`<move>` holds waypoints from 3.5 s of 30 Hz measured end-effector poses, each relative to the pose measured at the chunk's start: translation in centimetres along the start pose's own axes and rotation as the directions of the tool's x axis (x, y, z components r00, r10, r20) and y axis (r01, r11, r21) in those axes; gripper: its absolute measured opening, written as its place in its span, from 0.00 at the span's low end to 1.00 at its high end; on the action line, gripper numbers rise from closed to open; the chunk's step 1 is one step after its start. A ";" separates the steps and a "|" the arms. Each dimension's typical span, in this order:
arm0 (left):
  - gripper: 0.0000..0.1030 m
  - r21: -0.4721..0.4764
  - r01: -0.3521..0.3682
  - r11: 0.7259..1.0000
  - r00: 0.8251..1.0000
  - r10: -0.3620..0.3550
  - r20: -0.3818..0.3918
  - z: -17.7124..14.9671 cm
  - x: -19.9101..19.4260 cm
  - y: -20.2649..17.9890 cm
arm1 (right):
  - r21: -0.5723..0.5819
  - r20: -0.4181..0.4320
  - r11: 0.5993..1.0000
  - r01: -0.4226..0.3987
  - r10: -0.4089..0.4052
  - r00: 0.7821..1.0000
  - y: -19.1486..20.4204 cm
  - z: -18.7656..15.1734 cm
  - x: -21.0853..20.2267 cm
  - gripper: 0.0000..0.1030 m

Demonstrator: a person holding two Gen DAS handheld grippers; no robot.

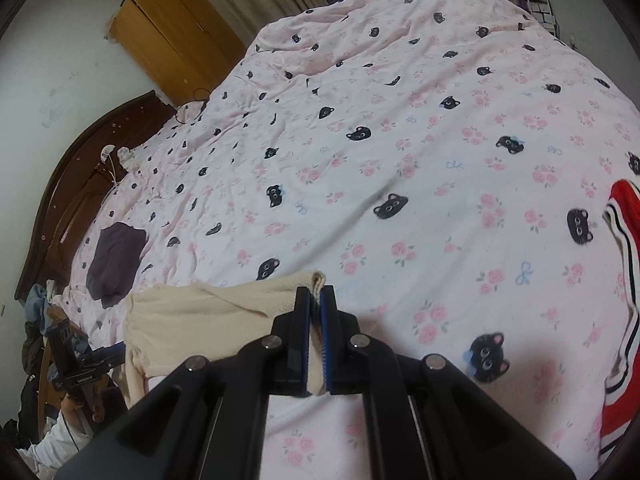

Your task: Fold clothes

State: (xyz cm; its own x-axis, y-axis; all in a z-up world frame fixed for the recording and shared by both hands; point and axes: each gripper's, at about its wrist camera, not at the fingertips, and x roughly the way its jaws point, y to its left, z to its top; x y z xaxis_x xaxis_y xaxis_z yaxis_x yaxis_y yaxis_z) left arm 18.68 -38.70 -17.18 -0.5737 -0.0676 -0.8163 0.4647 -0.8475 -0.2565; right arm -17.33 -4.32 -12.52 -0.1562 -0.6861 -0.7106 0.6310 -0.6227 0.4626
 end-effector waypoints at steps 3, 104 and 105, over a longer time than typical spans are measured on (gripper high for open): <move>0.61 0.001 -0.001 1.000 1.000 0.001 0.000 0.0 0.0 -0.1 | -0.001 -0.020 1.000 0.028 -0.028 0.999 -0.1 1.1 0.9 0.05; 0.67 -0.028 0.027 0.999 1.000 -0.026 0.014 0.2 0.3 0.4 | 0.236 -0.342 0.972 0.003 0.080 0.936 -3.4 0.7 7.4 0.41; 0.67 -0.029 0.027 0.999 1.000 -0.026 0.015 0.2 0.2 0.4 | 0.262 -0.330 0.965 -0.011 0.100 0.939 -3.6 0.7 7.5 0.41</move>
State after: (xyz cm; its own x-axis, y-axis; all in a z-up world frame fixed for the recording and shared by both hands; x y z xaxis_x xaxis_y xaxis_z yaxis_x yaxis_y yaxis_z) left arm 18.58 -39.16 -17.37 -0.5956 -0.0530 -0.8015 0.4684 -0.8335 -0.2929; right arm -21.33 -7.47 -19.16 0.1669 -0.5824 -0.7956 0.4115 -0.6921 0.5930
